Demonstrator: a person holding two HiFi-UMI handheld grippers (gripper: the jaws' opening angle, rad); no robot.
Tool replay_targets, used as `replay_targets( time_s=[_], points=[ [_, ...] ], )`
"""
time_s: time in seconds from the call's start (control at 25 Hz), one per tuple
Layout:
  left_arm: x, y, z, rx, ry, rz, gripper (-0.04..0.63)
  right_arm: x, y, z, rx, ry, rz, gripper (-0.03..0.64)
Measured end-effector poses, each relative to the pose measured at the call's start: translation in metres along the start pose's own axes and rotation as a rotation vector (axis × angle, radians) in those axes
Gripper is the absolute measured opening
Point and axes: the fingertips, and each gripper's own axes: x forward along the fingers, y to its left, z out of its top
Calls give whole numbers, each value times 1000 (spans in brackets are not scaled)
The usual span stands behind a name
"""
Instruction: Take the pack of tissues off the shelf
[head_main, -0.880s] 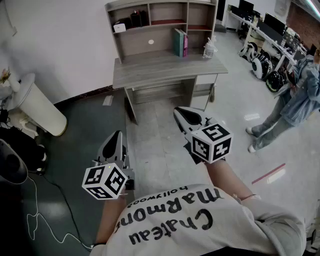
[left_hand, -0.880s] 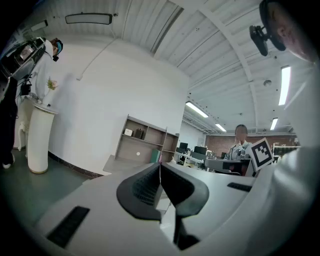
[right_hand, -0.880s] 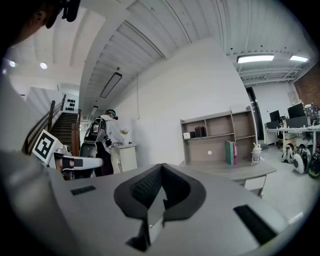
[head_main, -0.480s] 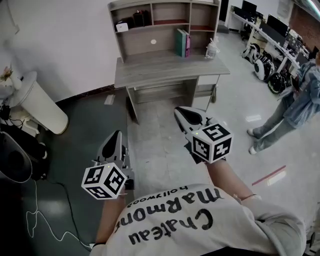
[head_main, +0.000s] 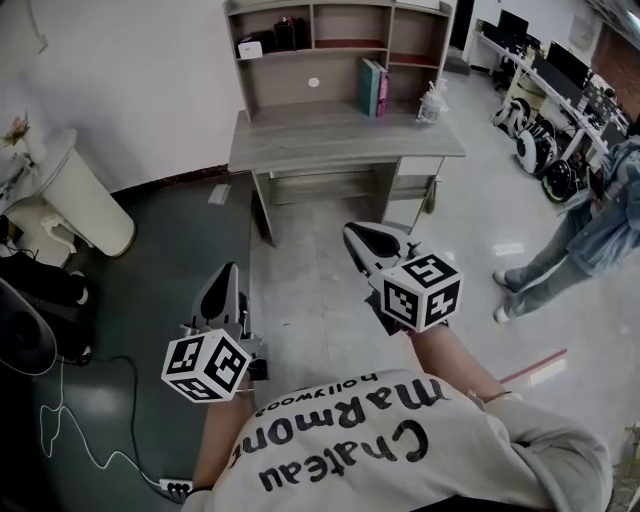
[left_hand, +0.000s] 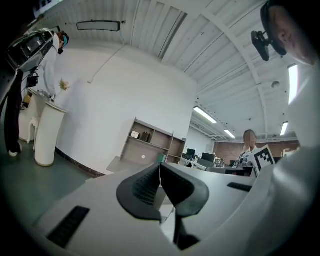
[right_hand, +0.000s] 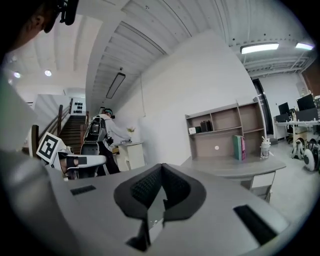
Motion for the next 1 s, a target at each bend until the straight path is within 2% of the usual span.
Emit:
replay_targets(
  time_s=[0.12, 0.28, 0.52, 0.68, 1.0],
  points=[
    [2, -4, -14, -2, -5, 6, 18, 1, -8, -9, 4, 6, 24, 6],
    [6, -1, -39, -28, 61, 22, 18, 6, -16, -29, 62, 45, 40, 6],
    [35, 16, -41, -29, 88, 8, 18, 35, -32, -30, 84, 51, 27, 6],
    [65, 40, -30, -26, 96, -6, 18, 70, -45, -21, 101, 47, 11, 6],
    [132, 98, 19, 2, 68, -48, 18, 151, -62, 14, 103, 8, -20, 6]
  ],
)
